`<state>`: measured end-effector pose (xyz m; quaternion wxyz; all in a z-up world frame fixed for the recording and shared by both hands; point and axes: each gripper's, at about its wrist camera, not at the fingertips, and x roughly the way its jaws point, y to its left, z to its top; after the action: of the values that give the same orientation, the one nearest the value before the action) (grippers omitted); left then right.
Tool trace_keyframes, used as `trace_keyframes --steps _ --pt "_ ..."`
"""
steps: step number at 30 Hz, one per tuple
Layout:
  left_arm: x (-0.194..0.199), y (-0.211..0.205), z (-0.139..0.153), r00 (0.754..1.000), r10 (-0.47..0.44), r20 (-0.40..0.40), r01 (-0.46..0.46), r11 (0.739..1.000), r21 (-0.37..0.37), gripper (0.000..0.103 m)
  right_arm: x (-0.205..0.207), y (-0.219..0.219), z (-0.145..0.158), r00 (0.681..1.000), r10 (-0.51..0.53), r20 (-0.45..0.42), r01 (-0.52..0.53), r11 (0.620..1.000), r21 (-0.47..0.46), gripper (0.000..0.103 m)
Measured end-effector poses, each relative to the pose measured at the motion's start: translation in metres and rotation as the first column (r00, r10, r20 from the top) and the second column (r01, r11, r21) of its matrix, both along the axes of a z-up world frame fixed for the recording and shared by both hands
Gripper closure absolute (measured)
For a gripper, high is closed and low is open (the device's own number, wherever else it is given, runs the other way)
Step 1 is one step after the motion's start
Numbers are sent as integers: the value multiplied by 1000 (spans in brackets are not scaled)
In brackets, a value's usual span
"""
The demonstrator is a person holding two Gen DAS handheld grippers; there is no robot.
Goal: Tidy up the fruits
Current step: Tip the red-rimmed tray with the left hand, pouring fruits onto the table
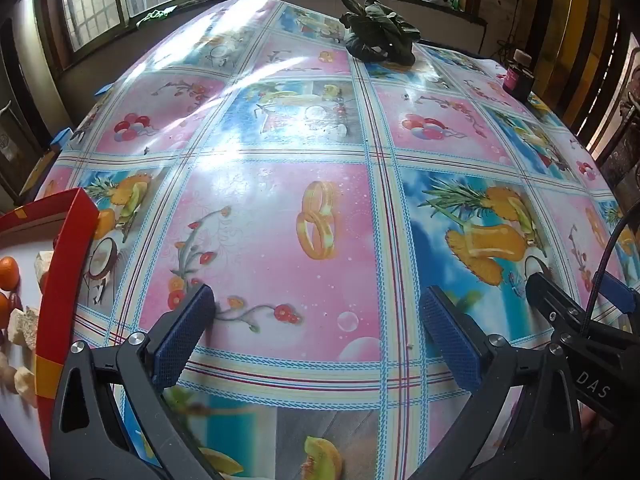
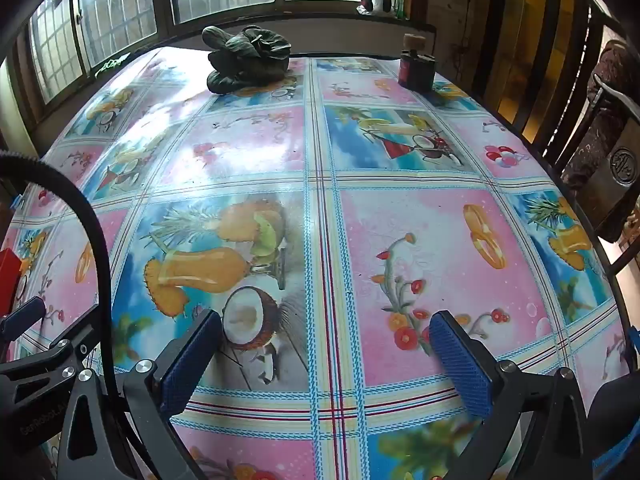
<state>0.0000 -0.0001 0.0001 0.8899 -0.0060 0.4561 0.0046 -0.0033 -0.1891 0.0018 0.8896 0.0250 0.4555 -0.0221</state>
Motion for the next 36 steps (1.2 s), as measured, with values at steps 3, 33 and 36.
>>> trace_keyframes --steps 3,33,36 --pt "0 0 0 1000 0 -1 0 1000 -2 0 0 1 0 1000 0 -7 0 1000 -11 0" --pt "0 0 0 1000 0 -1 0 1000 -2 0 2 1 -2 1000 -1 -10 1 1000 -10 0" --pt "0 0 0 1000 0 -1 0 1000 -2 0 3 1 -1 1000 -1 -9 1 1000 -10 0"
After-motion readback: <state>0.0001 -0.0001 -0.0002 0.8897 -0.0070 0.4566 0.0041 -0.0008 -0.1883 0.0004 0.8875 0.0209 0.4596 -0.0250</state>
